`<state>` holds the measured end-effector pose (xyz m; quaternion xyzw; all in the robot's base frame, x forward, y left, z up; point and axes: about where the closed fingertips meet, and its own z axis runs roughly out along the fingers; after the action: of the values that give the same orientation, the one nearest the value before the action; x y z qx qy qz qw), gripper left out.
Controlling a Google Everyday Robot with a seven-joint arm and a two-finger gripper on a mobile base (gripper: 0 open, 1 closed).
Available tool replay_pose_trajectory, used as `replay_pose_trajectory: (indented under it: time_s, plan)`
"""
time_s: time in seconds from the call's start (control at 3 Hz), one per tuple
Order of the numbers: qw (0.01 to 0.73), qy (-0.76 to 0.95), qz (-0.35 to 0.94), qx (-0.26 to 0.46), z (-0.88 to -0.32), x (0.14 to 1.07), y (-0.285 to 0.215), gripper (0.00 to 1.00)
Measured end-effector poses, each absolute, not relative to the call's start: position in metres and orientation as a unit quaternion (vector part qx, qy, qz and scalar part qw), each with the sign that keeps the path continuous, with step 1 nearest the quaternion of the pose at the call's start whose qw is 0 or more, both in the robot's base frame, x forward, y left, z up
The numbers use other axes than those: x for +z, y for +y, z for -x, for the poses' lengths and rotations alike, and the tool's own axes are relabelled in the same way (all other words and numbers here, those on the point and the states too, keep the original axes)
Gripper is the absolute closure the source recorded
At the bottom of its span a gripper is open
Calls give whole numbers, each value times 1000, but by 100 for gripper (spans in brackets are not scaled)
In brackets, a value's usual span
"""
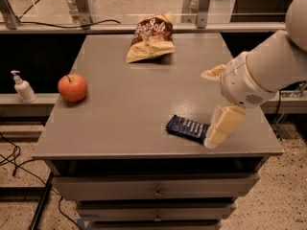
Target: Move rxbar blueberry near apple
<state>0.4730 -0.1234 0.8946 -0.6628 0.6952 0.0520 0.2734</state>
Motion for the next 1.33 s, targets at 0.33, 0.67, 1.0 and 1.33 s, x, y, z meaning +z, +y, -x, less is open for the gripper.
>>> replay_pose_trajectory:
  time_s: [0.33, 0.67, 1.0, 1.33]
  plan:
    - [294, 713, 631, 82, -481, 875, -116, 0]
    - [291, 730, 609, 110, -490, 853, -110, 0]
    - [280, 746, 591, 127, -493, 834, -112, 0]
    - [273, 758, 576, 139, -495, 826, -113, 17]
